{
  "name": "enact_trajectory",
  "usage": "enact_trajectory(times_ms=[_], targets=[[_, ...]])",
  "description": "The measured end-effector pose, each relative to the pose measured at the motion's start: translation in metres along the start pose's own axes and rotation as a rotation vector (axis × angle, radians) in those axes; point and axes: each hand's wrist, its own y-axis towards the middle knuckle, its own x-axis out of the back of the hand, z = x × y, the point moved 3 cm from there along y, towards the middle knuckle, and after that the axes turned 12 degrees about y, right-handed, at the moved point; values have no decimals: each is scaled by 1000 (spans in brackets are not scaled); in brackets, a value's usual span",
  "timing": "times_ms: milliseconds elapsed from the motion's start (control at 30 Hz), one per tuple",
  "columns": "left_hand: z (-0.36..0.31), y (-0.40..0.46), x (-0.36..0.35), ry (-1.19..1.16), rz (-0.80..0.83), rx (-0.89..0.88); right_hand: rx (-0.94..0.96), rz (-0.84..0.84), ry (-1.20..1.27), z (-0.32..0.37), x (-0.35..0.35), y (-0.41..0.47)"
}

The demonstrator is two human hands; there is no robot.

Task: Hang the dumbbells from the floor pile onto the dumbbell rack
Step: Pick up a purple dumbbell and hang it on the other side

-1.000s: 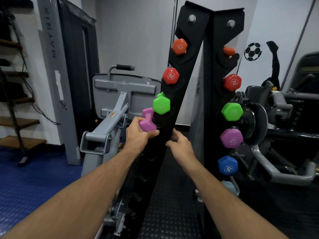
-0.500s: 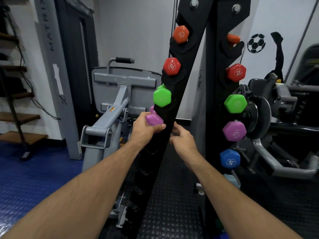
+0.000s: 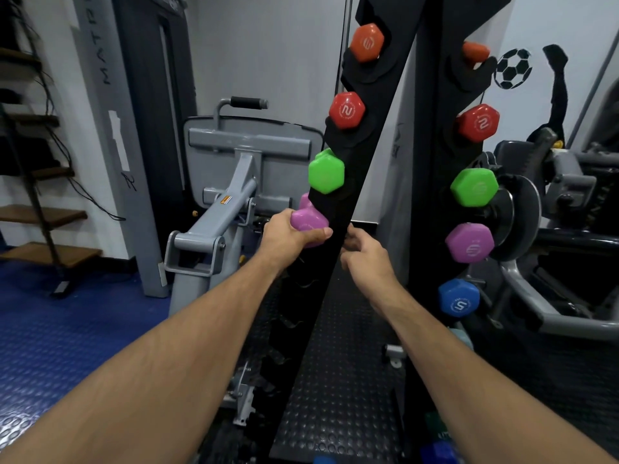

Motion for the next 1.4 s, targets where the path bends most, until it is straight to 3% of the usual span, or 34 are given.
enact_trajectory(times_ms=[133,333,567,867,1133,1400], targets=[[0,5,0,23,100,-31,-2,41,7,0,1,-2],[-10,16,2,-423,286,138,101,-73,55,15,-18,-6],[-4,39,-1,-553,210,251,125,-153,-36,21,-47,13],[-10,73,-11,-507,255,170,134,-163,-91,5,-41,22],[6,78,-20,-554,133,190,176,-228,-166,0,-39,23],[6,75,-22,-514,180,125,170,-229,-162,-2,-39,23]])
